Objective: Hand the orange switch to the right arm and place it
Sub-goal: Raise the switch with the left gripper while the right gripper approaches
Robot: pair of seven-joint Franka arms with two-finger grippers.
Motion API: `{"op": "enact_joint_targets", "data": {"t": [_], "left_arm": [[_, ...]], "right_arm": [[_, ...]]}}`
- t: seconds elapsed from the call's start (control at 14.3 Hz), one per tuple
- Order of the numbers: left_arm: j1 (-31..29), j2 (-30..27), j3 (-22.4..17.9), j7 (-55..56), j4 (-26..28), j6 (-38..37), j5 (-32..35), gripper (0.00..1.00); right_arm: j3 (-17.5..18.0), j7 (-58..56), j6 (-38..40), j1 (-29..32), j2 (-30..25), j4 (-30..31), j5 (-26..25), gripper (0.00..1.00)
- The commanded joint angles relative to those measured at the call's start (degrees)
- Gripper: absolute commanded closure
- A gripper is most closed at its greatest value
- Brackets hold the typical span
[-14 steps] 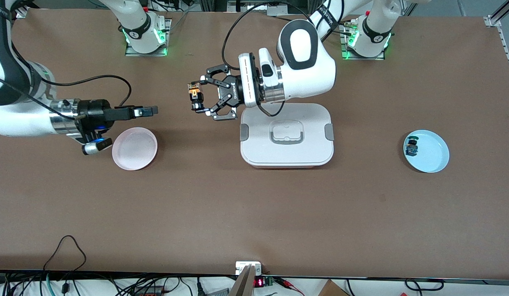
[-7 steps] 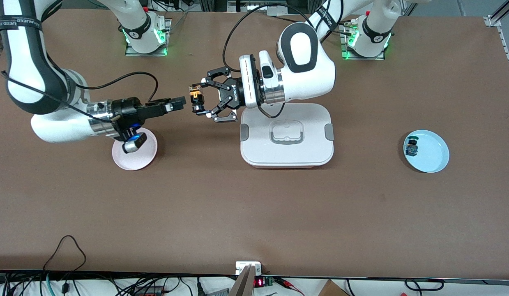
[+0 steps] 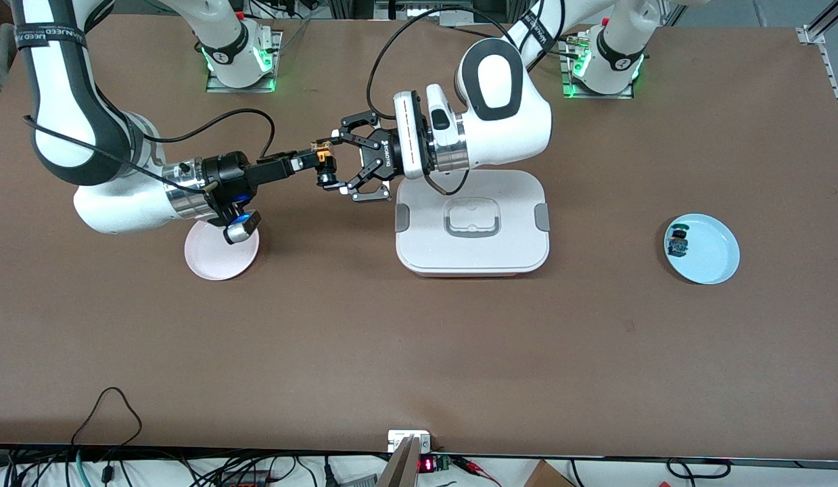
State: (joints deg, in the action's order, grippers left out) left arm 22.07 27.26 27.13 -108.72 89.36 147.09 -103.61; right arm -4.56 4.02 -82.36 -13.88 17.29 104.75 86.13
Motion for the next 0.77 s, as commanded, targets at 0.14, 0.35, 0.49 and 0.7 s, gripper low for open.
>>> {"op": "enact_joint_targets", "data": {"t": [0.14, 0.35, 0.49, 0.7], "left_arm": [[-0.27, 0.17, 0.29, -2.46, -0.59, -0.22, -2.21, 1.0], [-0.27, 0.17, 0.29, -2.46, -0.59, -0.22, -2.21, 1.0], [-0.36, 0.25, 0.29, -2.46, -0.59, -0.22, -2.21, 1.0], [-0.53, 0.17, 0.29, -2.46, -0.67, -0.31, -2.21, 1.0]], "right_arm": [[-0.28, -0.58, 1.32, -0.18, 0.46, -0.25, 1.59, 0.0], [-0.28, -3.93, 1.06, -0.27, 1.34, -0.16, 2.11, 0.0], [-0.28, -4.1, 0.54, -0.45, 1.34, -0.16, 3.86, 0.0], [-0.28, -4.28, 0.45, -0.45, 1.34, -0.16, 5.19, 0.0]]}}
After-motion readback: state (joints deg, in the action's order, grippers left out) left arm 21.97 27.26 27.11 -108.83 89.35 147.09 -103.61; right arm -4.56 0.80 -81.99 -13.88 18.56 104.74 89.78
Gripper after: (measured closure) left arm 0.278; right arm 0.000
